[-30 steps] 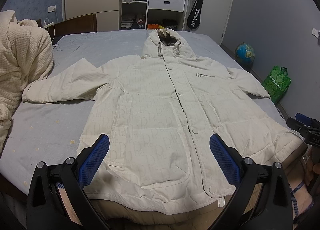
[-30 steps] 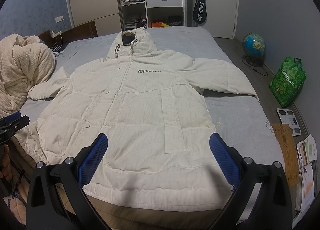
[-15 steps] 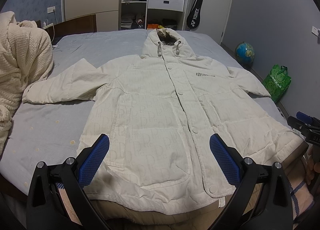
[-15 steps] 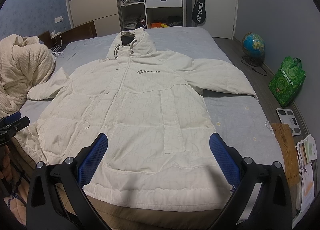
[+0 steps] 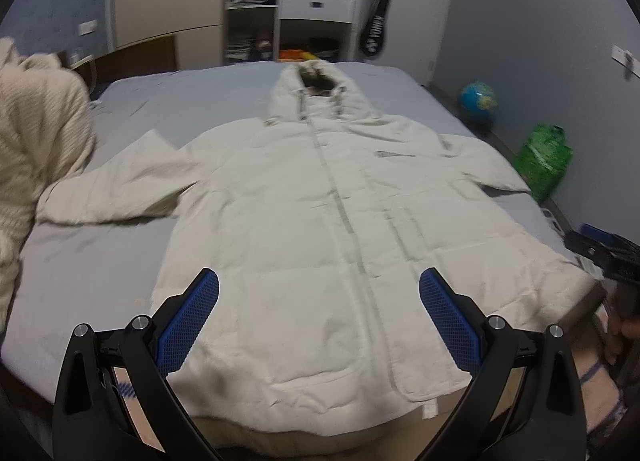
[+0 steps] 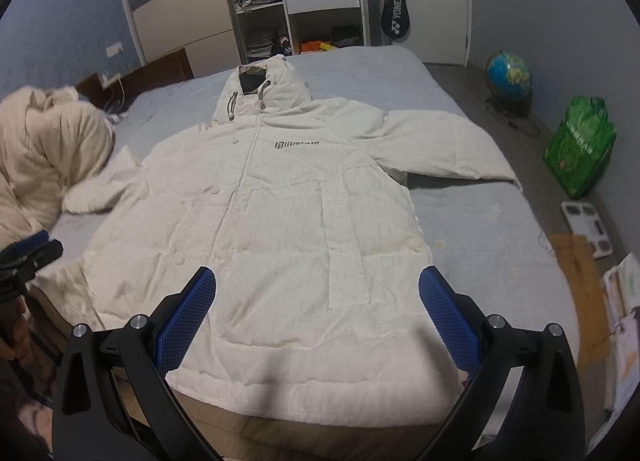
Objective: Fold large clothes
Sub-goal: 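Grasp the jacket sleeve cuff with the right gripper and lift it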
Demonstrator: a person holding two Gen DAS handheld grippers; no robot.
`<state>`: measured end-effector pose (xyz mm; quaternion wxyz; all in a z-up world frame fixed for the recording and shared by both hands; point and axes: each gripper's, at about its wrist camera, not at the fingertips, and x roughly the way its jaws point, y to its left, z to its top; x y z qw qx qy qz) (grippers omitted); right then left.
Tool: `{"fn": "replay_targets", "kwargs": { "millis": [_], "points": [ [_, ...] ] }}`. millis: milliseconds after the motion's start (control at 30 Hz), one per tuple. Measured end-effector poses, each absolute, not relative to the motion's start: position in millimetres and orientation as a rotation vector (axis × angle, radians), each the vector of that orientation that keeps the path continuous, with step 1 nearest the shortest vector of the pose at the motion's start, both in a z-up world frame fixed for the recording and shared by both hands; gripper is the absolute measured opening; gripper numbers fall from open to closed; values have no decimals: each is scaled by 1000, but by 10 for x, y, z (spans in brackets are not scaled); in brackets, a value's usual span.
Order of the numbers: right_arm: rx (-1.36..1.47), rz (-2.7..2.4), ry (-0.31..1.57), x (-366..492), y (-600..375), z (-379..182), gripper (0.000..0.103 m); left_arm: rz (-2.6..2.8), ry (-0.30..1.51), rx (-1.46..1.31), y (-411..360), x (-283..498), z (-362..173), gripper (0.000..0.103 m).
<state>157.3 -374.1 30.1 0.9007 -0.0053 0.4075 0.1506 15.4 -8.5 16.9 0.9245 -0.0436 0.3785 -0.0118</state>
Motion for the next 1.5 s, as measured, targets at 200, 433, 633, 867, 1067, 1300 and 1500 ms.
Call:
{"fn": "replay_targets", "kwargs": {
  "millis": [200, 433, 633, 867, 1067, 1300, 1500],
  "points": [
    [15, 253, 859, 1975, -4161, 326, 97, -88, 731, -87, -268, 480, 300, 97],
    [241, 173, 915, 2604, -5067, 112, 97, -121, 850, -166, -488, 1037, 153, 97],
    [492, 116, 955, 3043, -5816, -184, 97, -135, 931, -115, -800, 1447, -84, 97],
    [840, 146, 957, 3584, -6446, -609, 97, -186, 1028, -60, -1186, 1732, -429, 97],
    [1056, 92, 939, 4034, -6840, -983, 97, -212, 1077, -26, -1372, 1904, -650, 97],
    [1245, 133, 1001, 4481, -7112, -1365, 97, -222, 1082, -7, -1544, 2116, -679, 97],
    [1367, 151, 1031, 4705, -7176, -1634, 96, -240, 1084, 14, -1745, 2258, -676, 97]
  ]
}}
